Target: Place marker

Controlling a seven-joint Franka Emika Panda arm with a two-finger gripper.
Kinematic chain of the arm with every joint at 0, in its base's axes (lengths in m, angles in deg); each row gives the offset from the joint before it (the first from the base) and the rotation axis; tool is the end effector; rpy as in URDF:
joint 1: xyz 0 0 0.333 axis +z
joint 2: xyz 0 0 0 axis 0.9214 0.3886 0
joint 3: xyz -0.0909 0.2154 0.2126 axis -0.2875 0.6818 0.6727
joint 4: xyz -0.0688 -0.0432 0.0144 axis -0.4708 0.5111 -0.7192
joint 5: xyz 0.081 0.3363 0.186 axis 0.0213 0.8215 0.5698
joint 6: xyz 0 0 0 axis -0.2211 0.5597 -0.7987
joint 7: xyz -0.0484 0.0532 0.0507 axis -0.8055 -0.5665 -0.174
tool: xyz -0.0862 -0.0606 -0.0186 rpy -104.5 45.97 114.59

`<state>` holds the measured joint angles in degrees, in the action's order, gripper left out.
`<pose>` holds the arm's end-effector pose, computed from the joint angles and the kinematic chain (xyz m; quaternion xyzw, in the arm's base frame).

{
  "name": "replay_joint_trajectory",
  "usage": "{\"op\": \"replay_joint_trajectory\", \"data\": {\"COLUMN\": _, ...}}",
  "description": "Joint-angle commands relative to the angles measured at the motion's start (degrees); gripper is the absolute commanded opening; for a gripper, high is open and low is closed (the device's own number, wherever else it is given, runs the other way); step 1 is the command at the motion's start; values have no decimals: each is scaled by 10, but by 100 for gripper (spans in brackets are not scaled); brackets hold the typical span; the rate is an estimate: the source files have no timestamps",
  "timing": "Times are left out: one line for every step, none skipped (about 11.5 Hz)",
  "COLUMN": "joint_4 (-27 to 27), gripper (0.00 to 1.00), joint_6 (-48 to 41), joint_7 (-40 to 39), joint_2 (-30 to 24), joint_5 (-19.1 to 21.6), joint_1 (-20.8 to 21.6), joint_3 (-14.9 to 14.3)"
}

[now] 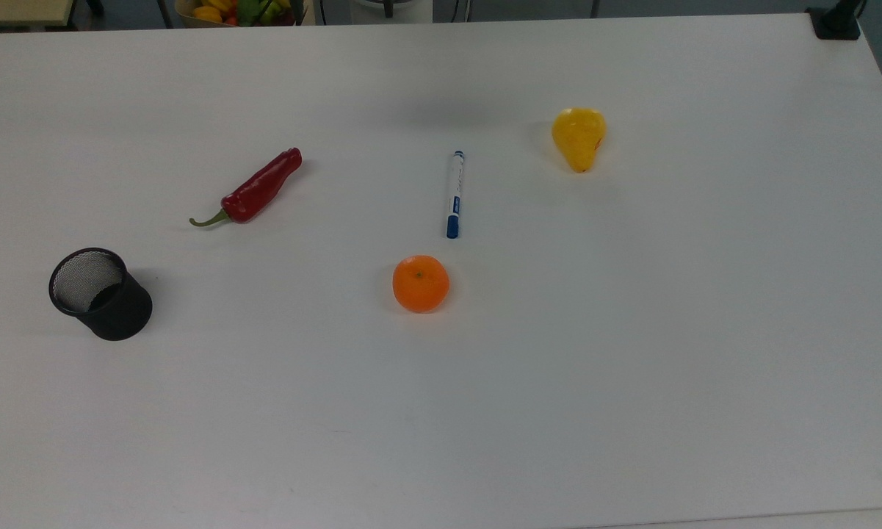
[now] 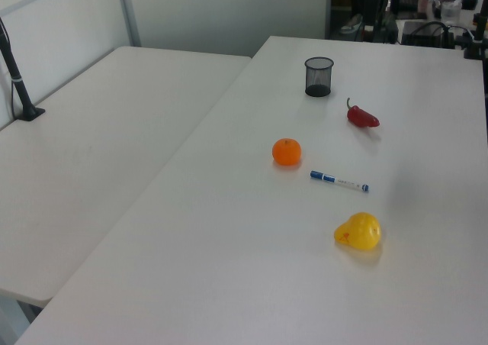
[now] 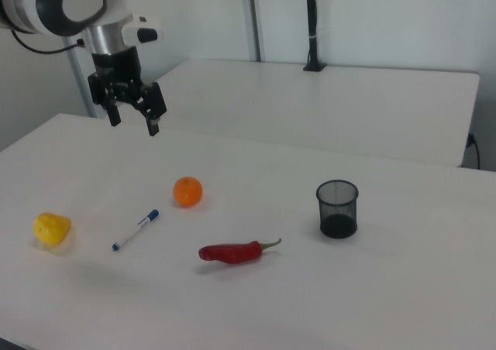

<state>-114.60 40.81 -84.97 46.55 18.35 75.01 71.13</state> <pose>0.5552 0.0301 0.6094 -0.9986 -0.0406 -0.0192 0.0273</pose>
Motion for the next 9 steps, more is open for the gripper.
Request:
{"op": "replay_joint_trajectory", "data": {"joint_4": -47, "gripper": 100, "joint_6": -1, "joint_7": -32, "joint_2": -13, "joint_5": -15, "joint_1": 30, "joint_3": -10}}
{"op": "replay_joint_trajectory", "data": {"joint_4": -58, "gripper": 100, "joint_6": 2, "joint_7": -34, "joint_2": -10, "joint_5": -15, "joint_1": 30, "joint_3": -6}}
{"op": "replay_joint_trajectory", "data": {"joint_4": -71, "gripper": 100, "joint_6": 19, "joint_7": -34, "joint_2": -9, "joint_5": -13, "joint_1": 31, "joint_3": -6}}
{"op": "replay_joint_trajectory", "data": {"joint_4": -96, "gripper": 100, "joint_6": 41, "joint_7": -31, "joint_2": -11, "joint_5": -13, "joint_1": 35, "joint_3": -4}}
{"op": "replay_joint_trajectory", "data": {"joint_4": -109, "gripper": 100, "joint_6": 59, "joint_7": -26, "joint_2": -10, "joint_5": -13, "joint_1": 50, "joint_3": -4}}
{"op": "replay_joint_trajectory", "data": {"joint_4": -124, "gripper": 100, "joint_6": 72, "joint_7": -24, "joint_2": -11, "joint_5": -13, "joint_1": 53, "joint_3": -4}}
{"op": "replay_joint_trajectory", "data": {"joint_4": -132, "gripper": 100, "joint_6": 75, "joint_7": -23, "joint_2": -11, "joint_5": -13, "joint_1": 53, "joint_3": -3}}
{"op": "replay_joint_trajectory", "data": {"joint_4": -137, "gripper": 100, "joint_6": 76, "joint_7": -6, "joint_2": -9, "joint_5": -7, "joint_1": 52, "joint_3": 3}}
{"op": "replay_joint_trajectory", "data": {"joint_4": -140, "gripper": 100, "joint_6": 77, "joint_7": 11, "joint_2": -8, "joint_5": -7, "joint_1": 53, "joint_3": 5}}
